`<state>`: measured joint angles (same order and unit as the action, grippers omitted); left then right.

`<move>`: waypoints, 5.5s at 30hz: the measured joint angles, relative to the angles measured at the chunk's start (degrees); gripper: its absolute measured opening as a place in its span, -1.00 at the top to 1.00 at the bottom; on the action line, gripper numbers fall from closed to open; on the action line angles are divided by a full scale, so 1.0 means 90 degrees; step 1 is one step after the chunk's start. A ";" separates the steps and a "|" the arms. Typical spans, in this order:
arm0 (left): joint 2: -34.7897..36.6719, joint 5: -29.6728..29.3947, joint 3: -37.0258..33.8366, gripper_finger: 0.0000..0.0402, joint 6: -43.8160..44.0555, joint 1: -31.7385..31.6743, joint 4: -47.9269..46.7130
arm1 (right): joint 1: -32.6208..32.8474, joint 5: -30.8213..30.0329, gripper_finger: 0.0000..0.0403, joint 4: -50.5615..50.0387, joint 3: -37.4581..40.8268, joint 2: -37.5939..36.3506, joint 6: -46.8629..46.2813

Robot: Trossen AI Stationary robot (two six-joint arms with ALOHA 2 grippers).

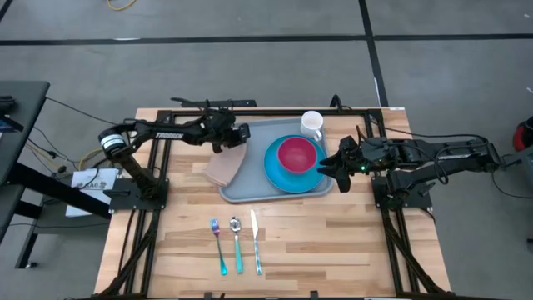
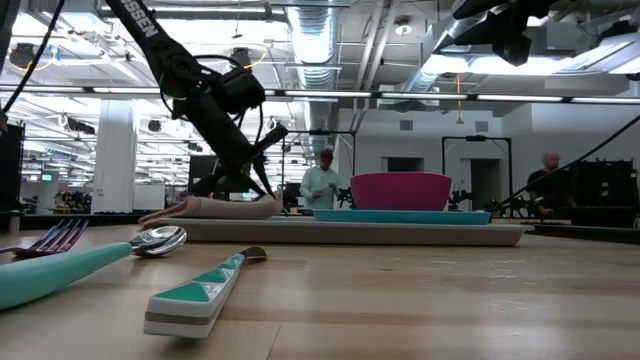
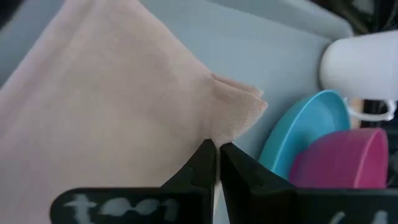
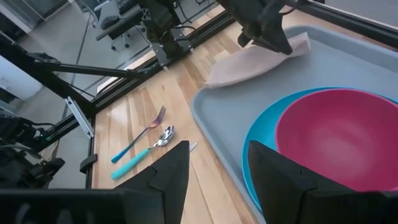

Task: Set up tray
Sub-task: Put the brown napkin on the blue tray on the left of the blue plate on the blue tray, then put the blue fork on the brown napkin on the blue tray

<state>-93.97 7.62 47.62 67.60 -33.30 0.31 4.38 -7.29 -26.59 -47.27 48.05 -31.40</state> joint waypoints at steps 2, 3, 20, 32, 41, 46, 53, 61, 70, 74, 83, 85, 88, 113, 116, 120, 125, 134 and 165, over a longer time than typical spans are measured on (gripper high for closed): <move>0.0002 -0.0082 0.0006 1.00 0.0189 0.0020 0.0130 | 0.0000 -0.0004 0.23 0.0000 0.0000 -0.0001 0.0027; 0.0002 -0.0153 0.0033 1.00 0.0246 0.0031 0.0136 | 0.0000 -0.0002 0.23 0.0000 0.0000 0.0000 0.0041; 0.0002 -0.0763 0.0158 1.00 0.1059 0.0086 0.0152 | 0.0000 -0.0007 0.23 -0.0005 0.0000 0.0000 0.0206; 0.0007 -0.1106 0.0155 1.00 0.1673 0.0694 -0.0066 | 0.0000 -0.0013 0.23 -0.0004 0.0000 0.0000 0.0312; -0.0184 -0.1517 0.0186 1.00 0.2375 0.0962 0.0244 | 0.0000 -0.0013 0.23 0.0002 0.0000 0.0000 0.0385; -0.0889 -0.1376 0.0599 1.00 0.2597 0.1050 0.0302 | 0.0006 -0.0007 0.23 0.0008 0.0002 0.0000 0.0388; -0.1081 -0.1574 0.0953 1.00 0.2658 0.0933 -0.0121 | 0.0100 0.0056 0.23 0.0047 0.0002 -0.0017 0.0381; -0.1084 -0.1642 0.0974 1.00 0.2794 0.0680 -0.0332 | 0.0095 0.0057 0.23 0.0052 0.0002 -0.0017 0.0379; -0.1084 -0.1710 0.0974 0.98 0.2737 0.0646 -0.0400 | 0.0095 0.0092 0.23 0.0051 0.0002 -0.0017 0.0381; -0.1084 -0.1712 0.0974 0.89 0.2736 0.0646 -0.0386 | 0.0095 0.0113 0.23 0.0051 0.0002 -0.0017 0.0381; -0.1086 -0.1641 0.0974 0.58 0.2538 0.0646 -0.0352 | 0.0095 0.0136 0.23 0.0045 0.0002 -0.0017 0.0381; -0.1085 -0.1567 0.0974 0.52 0.2405 0.0646 -0.0287 | 0.0095 0.0138 0.23 0.0036 0.0002 -0.0017 0.0384; -0.1086 -0.1563 0.0974 0.44 0.2309 0.0661 -0.0089 | 0.0095 0.0147 0.23 0.0034 0.0002 -0.0017 0.0427; 0.3542 -0.2529 0.0986 0.34 0.0178 0.2472 -0.3238 | 0.0567 -0.0028 0.23 -0.0885 0.0000 -0.0395 0.0133; 0.3955 -0.2876 0.0984 0.34 0.1021 0.3434 -0.4147 | 0.0671 -0.0274 0.23 -0.1125 0.0000 -0.0581 0.0017; 0.3929 -0.3269 0.0984 0.34 0.2290 0.4717 -0.4770 | 0.0695 -0.0406 0.23 -0.1481 0.0000 -0.0742 -0.0225; 0.3364 -0.3251 0.0974 0.34 0.3948 0.5993 -0.5263 | 0.0695 -0.0420 0.23 -0.1822 0.0000 -0.0811 -0.0519; 0.1784 -0.2607 0.1290 0.34 0.6361 0.7837 -0.5293 | 0.0690 -0.0726 0.23 -0.2305 0.0000 -0.0809 -0.0494; -0.0409 -0.1254 0.1971 0.34 0.7163 0.7863 -0.5511 | 0.0860 -0.0364 0.23 -0.3241 0.0005 -0.0413 0.0333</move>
<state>-97.65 -3.67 65.35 132.07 37.47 -49.29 12.12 -10.57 -55.76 -47.22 44.34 -28.40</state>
